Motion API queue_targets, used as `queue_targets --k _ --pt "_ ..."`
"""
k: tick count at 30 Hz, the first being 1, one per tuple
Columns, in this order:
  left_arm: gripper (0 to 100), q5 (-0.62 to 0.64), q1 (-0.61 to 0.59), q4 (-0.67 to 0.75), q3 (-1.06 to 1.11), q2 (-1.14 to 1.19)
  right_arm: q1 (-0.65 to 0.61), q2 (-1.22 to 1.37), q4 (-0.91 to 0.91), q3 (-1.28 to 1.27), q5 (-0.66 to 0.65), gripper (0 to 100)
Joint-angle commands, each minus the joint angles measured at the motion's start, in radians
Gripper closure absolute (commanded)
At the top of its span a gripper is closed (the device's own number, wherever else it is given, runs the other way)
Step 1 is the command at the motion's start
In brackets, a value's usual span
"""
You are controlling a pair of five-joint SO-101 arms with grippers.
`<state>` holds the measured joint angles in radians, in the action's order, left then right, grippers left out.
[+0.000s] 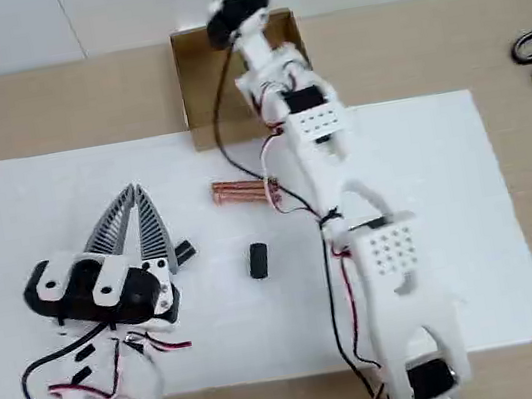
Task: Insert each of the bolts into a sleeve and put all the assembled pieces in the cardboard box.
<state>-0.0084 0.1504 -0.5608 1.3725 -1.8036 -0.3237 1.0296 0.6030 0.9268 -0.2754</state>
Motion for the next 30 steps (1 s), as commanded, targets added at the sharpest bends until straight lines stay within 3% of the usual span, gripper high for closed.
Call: queue_targets --k 1,7,14,19,24,30 --pt "99 -0.002 -0.006 -0.006 -0.007 -0.006 -0.015 0.065 0.064 0.233 -0.015 98.7" --pt "99 -0.002 -0.006 -0.006 -0.007 -0.006 -0.022 0.183 0.177 0.402 -0.012 97.5" --pt "99 -0.002 -0.005 -0.006 -0.007 -0.006 -0.03 0.222 0.295 0.46 -0.012 75.4" --pt "99 -0.002 -0.005 -0.006 -0.007 -0.006 -0.038 0.214 0.302 0.477 -0.011 74.5" --pt "99 -0.002 -0.005 -0.006 -0.007 -0.008 -0.05 0.216 0.309 0.672 -0.011 74.5" --pt "99 -0.002 -0.005 -0.005 -0.007 -0.008 -0.088 0.214 0.492 0.756 -0.009 74.5"
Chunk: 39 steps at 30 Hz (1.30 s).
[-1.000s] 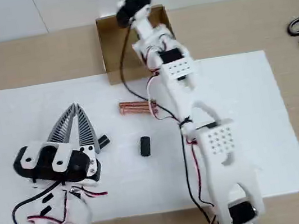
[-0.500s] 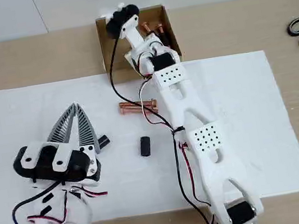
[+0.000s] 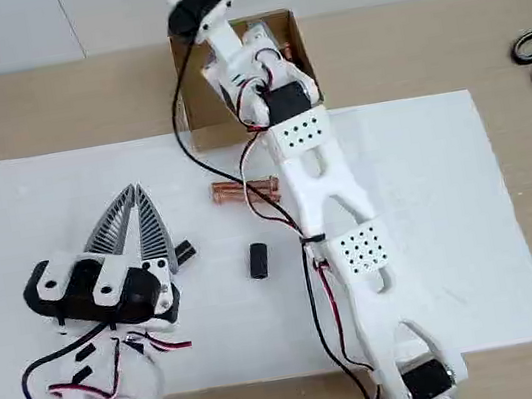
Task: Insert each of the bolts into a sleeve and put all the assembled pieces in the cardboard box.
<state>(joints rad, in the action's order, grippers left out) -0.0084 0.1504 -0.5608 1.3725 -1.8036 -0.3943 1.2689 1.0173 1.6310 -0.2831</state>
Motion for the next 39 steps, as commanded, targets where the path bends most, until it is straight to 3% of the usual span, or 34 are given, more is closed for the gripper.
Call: queue_targets --k 1,17,26,30,33,39 --pt "99 -0.002 -0.005 -0.005 -0.007 -0.008 -0.024 -0.025 0.107 0.052 0.0 74.5" --pt "99 0.0 -0.005 -0.005 -0.002 -0.008 -0.119 -0.415 0.642 0.052 0.313 74.6" --pt "99 0.0 -0.008 -0.005 -0.007 -0.009 -0.222 -0.527 0.671 0.051 0.338 74.6" --pt "99 0.0 -0.109 0.0 -0.008 -0.009 -0.278 -0.613 0.673 0.051 0.336 74.6" --pt "99 0.0 -0.173 0.0 -0.008 -0.009 -0.282 -0.684 0.673 0.046 0.336 74.6" --pt "99 0.002 -0.146 0.0 -0.008 -0.009 -0.263 -0.897 0.674 -0.127 0.333 74.6"
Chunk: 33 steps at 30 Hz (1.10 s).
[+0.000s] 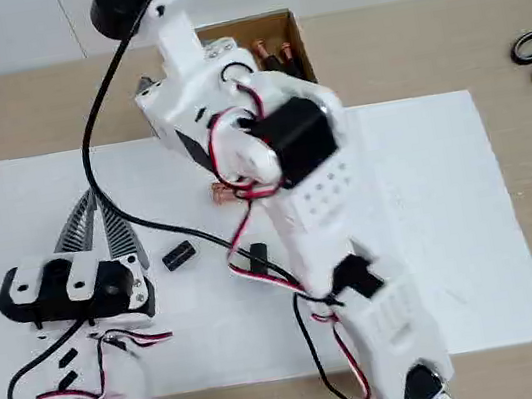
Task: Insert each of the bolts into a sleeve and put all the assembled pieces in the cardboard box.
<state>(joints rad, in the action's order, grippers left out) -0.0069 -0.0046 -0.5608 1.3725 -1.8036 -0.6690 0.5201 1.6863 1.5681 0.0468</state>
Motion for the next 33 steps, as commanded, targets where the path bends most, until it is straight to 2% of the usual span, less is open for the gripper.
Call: queue_targets --k 1,7,12,20,22,26,33 --pt "99 0.011 0.011 0.0 -0.008 -0.009 0.019 -0.196 0.004 -0.107 0.003 74.6" --pt "99 0.04 0.012 -0.002 -0.008 -0.009 0.097 -0.467 0.004 -0.407 0.003 74.6" --pt "99 0.04 0.012 -0.003 -0.008 -0.009 0.174 -0.628 -0.001 -0.758 0.003 74.6" --pt "99 0.04 0.012 -0.005 -0.008 -0.009 0.153 -0.65 -0.065 -1.25 0.023 74.5" --pt "99 0.04 0.011 -0.005 -0.008 -0.009 0.128 -0.648 -0.124 -1.318 0.117 74.5" --pt "99 0.04 0.003 -0.005 -0.008 -0.009 0.105 -0.638 -0.216 -1.384 0.423 74.5" --pt "99 0.04 0.003 -0.006 -0.008 -0.009 0.081 -0.549 -0.193 -1.547 0.732 74.5"
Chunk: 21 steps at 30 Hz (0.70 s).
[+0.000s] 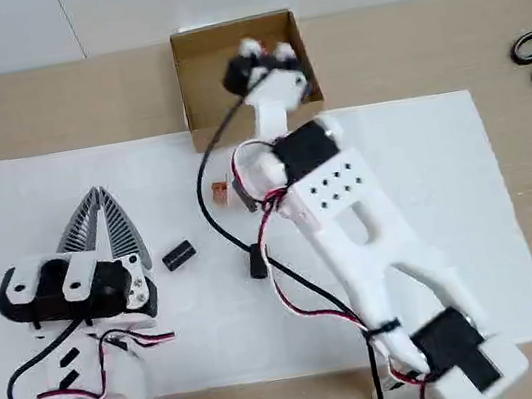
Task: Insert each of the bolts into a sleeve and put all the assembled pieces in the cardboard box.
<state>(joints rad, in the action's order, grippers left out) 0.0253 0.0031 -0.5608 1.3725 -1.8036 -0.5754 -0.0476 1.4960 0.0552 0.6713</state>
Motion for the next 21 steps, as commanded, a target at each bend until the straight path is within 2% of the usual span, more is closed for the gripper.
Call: queue_targets --k 1,5,11,15,21 --pt "99 0.008 -0.005 -0.006 -0.007 -0.009 -0.021 0.035 -0.01 -0.04 0.135 74.5" --pt "99 0.008 -0.005 -0.006 -0.007 -0.009 -0.097 0.09 -0.081 -0.025 0.164 74.5" --pt "99 0.008 -0.005 -0.006 -0.004 -0.009 -0.203 0.096 -0.091 -0.025 0.173 74.5" --pt "99 0.008 -0.005 -0.006 -0.004 -0.009 -0.197 0.107 -0.116 -0.028 0.267 74.5" --pt "99 0.008 -0.005 -0.006 -0.004 -0.009 -0.15 0.182 -0.128 -0.028 0.269 74.5"
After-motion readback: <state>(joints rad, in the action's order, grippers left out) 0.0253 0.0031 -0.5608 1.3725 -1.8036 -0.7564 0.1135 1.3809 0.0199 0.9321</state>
